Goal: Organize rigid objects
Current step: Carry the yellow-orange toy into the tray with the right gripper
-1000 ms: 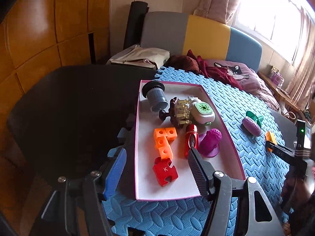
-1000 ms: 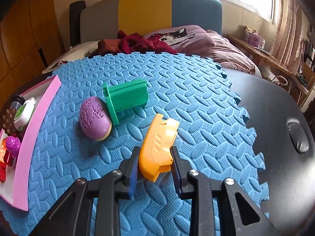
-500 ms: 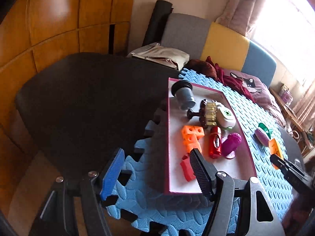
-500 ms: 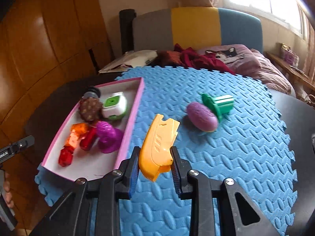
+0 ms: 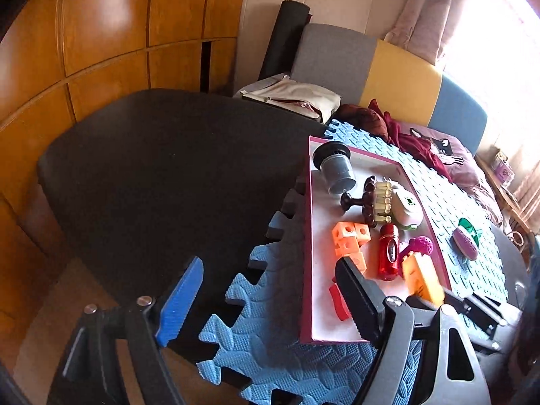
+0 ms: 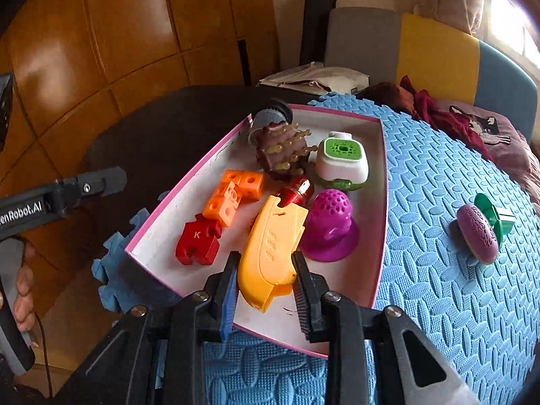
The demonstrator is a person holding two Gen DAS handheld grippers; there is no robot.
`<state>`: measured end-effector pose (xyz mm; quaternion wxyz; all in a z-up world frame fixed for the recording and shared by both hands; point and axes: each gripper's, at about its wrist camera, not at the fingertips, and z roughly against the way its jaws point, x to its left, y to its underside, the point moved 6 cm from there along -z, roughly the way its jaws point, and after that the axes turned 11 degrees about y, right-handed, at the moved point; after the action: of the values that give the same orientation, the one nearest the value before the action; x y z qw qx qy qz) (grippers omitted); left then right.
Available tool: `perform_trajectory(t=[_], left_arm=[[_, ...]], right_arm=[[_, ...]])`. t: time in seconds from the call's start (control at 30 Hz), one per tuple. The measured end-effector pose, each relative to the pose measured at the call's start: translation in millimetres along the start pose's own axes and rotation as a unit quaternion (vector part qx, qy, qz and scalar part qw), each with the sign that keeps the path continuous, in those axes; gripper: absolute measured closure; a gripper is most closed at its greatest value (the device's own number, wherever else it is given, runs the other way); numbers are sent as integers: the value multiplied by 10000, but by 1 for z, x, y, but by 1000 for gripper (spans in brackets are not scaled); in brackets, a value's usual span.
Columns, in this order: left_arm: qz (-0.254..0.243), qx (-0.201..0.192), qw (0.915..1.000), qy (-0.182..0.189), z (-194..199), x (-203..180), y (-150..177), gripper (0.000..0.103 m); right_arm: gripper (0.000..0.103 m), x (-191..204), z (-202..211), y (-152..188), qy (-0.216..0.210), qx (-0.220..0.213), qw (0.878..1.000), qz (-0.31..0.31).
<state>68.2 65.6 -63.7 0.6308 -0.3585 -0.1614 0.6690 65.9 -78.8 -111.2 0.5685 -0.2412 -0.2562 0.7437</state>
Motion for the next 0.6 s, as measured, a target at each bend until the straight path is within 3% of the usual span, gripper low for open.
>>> perform_trajectory(t=[0.27, 0.6], left_arm=[[-102, 69, 9999, -5, -7, -6, 1, 22], [-212, 62, 9998, -10, -5, -14, 0, 22]], right_arm=[[74, -8, -19, 4, -1, 165, 9998, -100], [74, -16, -14, 7, 47, 149, 9997, -177]])
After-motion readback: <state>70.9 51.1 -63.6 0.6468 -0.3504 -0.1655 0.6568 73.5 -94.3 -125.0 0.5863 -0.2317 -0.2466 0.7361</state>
